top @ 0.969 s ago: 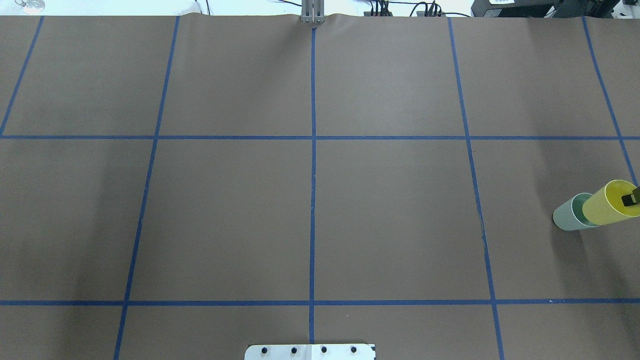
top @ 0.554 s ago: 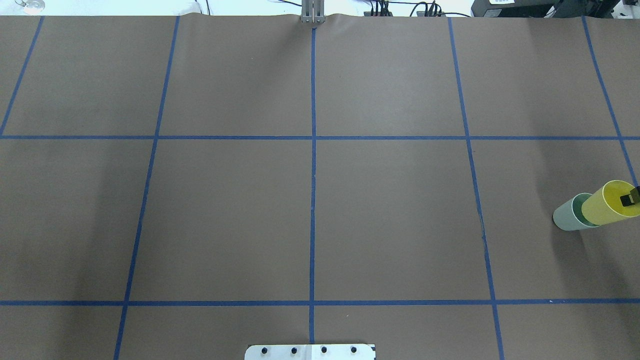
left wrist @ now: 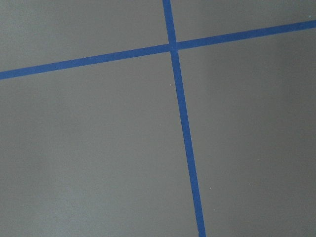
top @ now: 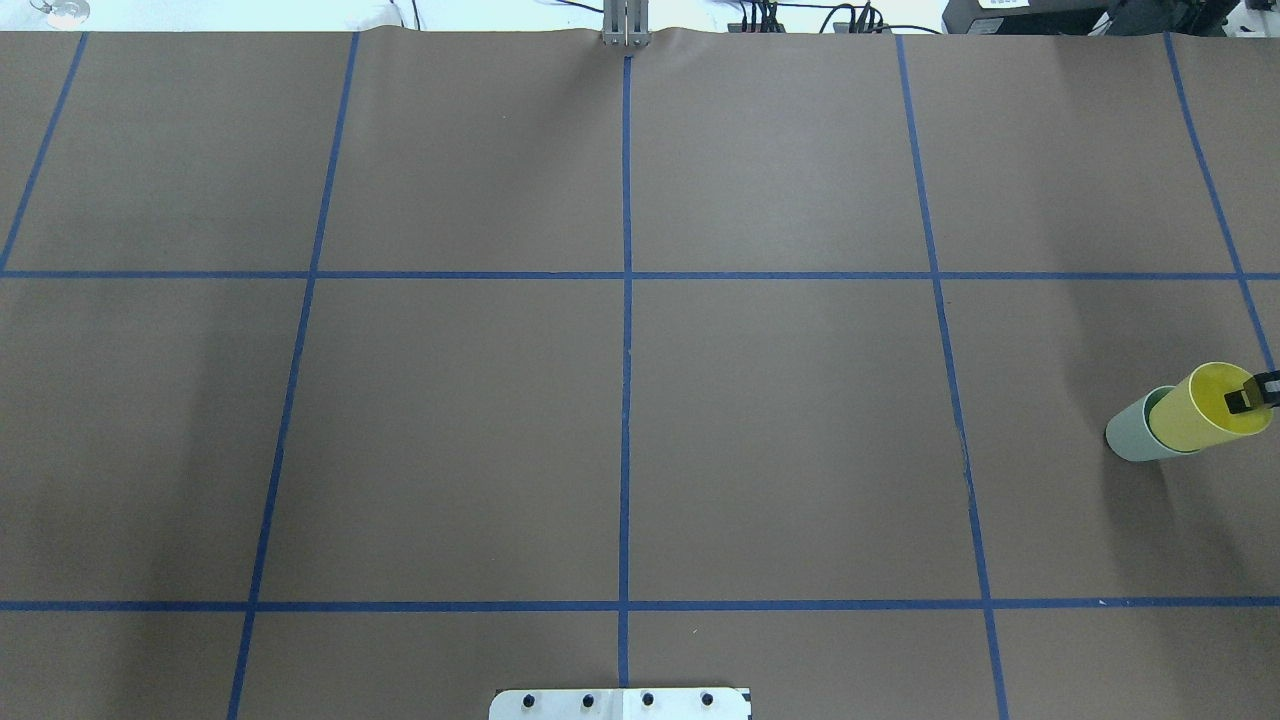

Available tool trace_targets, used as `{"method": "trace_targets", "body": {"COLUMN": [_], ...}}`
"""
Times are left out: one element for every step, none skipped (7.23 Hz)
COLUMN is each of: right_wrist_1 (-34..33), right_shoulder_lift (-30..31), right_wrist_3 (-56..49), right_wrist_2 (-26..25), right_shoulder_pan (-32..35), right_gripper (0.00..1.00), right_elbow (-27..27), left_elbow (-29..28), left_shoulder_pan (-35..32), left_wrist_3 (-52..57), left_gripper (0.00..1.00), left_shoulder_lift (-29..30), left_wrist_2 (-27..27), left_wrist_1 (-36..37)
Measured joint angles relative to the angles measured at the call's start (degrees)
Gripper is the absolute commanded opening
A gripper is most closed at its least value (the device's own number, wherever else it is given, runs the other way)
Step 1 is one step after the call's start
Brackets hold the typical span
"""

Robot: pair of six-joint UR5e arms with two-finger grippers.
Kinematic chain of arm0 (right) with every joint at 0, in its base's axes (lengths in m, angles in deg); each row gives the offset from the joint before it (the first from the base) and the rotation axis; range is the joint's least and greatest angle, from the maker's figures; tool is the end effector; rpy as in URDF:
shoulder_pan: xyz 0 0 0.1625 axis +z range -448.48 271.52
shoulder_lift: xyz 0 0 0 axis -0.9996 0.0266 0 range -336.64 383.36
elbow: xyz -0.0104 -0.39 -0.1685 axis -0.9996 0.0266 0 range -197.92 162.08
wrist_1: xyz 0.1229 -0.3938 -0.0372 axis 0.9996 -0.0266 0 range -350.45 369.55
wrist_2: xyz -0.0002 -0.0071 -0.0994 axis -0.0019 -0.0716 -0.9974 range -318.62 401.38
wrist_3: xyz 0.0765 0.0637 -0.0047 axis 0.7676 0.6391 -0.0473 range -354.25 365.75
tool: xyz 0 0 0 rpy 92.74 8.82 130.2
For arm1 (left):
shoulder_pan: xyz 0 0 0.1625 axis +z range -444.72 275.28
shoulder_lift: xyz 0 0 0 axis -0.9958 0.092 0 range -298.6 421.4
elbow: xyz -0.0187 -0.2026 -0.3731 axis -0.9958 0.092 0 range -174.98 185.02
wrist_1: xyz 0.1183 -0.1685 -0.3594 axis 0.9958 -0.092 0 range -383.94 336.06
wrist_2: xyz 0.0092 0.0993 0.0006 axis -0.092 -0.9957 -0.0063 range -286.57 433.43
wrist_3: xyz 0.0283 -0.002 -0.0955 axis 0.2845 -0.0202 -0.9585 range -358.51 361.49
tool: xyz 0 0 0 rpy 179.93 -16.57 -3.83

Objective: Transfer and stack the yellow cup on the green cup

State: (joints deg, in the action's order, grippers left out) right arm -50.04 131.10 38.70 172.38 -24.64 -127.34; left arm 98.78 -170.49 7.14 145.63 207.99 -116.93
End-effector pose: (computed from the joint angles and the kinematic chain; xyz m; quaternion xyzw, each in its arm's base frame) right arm -0.1096 -0.3772 0.5665 0.0591 -0.4205 -0.0433 0.9043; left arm -0.0301 -0.4536 0.6683 0.0126 0.3790 0.0829 0.9216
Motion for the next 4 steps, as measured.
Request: {"method": "trace_targets", "body": {"right_wrist_1": [0.00,0.00,0.00,-0.22], "right_shoulder_lift": [-0.31,-0.51,-0.71,-1.16], "right_wrist_3": [0.00,0.01,-0.01,-0.18], "right_wrist_2": [-0.03,-0.04,-0.04,-0.02], "right_shoulder_pan": [-0.27,-0.39,-0.41,-0.10], "right_gripper": [1.00,1.00,1.00,1.00], "right_elbow": [0.03,0.04,0.03,0.09], "left_elbow": [0.01,0.00,-0.01,-0.02], "left_shoulder_pan": [0.04,0.07,0.07,0.08], "left_wrist_3": [-0.01,-0.02,-0.02,-0.02], "left_gripper": [1.00,1.00,1.00,1.00], "left_shoulder_lift": [-0.02,-0.03,-0.04,-0.04], "left_wrist_2": [0.00,0.00,0.00,0.00], "left_wrist_1": [0.00,0.00,0.00,-0.02]}}
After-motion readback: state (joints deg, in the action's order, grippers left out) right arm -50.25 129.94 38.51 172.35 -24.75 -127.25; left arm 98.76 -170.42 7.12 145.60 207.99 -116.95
